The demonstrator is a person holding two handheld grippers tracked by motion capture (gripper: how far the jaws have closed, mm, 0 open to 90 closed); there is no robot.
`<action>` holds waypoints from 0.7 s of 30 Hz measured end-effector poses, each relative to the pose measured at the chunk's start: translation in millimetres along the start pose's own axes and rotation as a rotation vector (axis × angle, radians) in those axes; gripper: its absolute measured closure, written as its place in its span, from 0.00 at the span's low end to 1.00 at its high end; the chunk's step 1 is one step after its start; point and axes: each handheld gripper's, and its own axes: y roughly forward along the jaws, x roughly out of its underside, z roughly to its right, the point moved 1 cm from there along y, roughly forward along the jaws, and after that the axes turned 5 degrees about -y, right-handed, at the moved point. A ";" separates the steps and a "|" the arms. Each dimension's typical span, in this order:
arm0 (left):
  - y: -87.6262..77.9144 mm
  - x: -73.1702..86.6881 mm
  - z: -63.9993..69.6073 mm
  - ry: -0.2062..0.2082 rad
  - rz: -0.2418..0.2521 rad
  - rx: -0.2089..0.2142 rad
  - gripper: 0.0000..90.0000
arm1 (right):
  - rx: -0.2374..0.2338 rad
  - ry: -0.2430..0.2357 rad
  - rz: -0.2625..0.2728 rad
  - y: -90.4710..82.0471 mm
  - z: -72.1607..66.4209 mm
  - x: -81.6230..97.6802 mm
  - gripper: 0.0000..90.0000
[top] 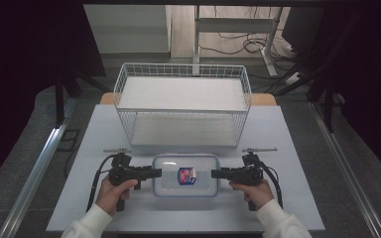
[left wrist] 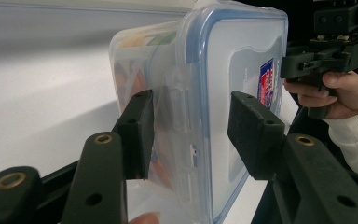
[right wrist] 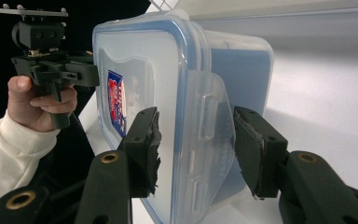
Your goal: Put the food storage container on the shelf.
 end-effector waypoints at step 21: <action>11.5 -42.2 -25.6 0.023 0.031 0.003 0.57 | 0.038 -0.052 0.024 14.1 20.4 -45.0 0.57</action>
